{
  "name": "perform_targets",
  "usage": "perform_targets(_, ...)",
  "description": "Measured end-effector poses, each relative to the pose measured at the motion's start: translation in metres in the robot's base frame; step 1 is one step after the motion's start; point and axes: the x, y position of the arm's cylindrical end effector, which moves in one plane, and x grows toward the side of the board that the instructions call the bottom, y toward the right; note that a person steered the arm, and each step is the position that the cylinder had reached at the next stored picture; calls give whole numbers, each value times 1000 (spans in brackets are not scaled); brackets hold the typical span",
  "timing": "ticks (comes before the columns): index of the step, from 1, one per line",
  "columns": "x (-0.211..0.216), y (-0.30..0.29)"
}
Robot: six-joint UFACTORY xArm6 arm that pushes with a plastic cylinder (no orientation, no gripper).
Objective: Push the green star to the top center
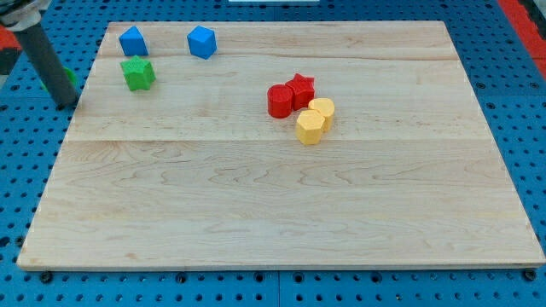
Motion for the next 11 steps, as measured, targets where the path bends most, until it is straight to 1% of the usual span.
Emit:
perform_targets(1, -14, -2)
perform_targets(2, -43, 43)
perform_targets(3, -43, 119)
perform_targets(4, -51, 114)
perform_targets(5, -73, 61)
perform_targets(6, -82, 100)
perform_targets(7, -68, 200)
perform_targets(8, -69, 245)
perform_targets(9, -81, 247)
perform_targets(10, -95, 262)
perform_targets(11, -98, 273)
